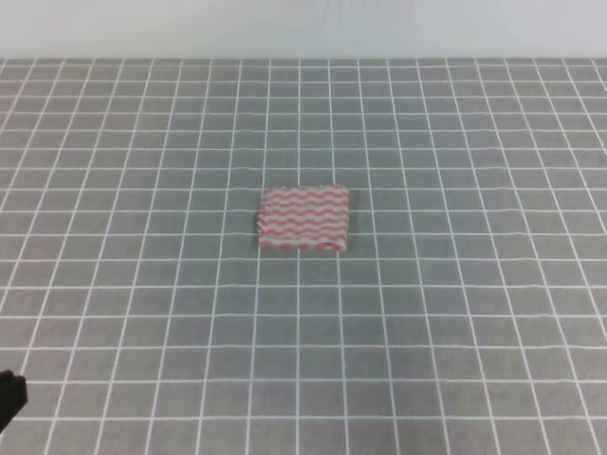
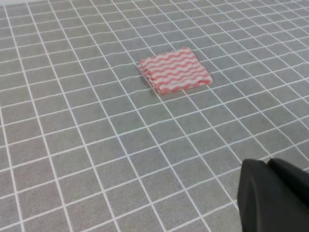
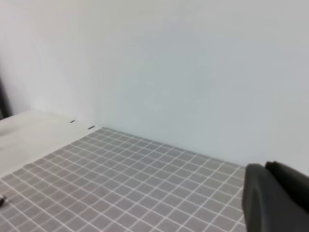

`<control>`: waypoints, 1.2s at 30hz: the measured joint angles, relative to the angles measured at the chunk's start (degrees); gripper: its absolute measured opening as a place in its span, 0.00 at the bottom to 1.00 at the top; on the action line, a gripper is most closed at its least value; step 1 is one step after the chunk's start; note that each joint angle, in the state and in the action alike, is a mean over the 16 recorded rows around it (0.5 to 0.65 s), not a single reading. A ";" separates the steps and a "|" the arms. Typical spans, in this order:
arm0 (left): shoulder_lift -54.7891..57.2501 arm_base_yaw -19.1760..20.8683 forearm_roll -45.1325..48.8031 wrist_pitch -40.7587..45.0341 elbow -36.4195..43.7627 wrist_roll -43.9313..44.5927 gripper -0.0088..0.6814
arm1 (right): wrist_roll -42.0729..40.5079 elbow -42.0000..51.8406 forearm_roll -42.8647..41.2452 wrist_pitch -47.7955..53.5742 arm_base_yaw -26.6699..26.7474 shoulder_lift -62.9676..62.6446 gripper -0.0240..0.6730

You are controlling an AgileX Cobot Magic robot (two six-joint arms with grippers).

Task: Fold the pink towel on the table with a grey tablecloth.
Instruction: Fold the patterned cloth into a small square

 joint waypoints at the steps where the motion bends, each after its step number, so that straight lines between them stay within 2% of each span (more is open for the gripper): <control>1: 0.00 0.00 0.02 0.00 0.00 0.00 0.01 | -0.38 0.10 -0.23 0.11 0.00 -0.12 0.01; 9: 0.07 0.00 0.19 -0.10 -0.01 0.06 0.01 | -0.89 0.90 -4.52 1.64 -0.01 -0.55 0.01; 20: 0.01 0.00 0.37 -0.01 0.00 0.04 0.01 | 0.32 1.64 -19.16 0.92 -0.01 -1.50 0.01; 28: 0.19 0.01 0.26 -0.10 -0.01 0.08 0.01 | 0.90 6.67 -26.00 -8.61 -0.03 -7.24 0.01; 36: 0.07 0.00 0.20 -0.01 0.00 0.04 0.01 | 0.96 20.26 -25.04 -21.10 -2.43 -18.31 0.01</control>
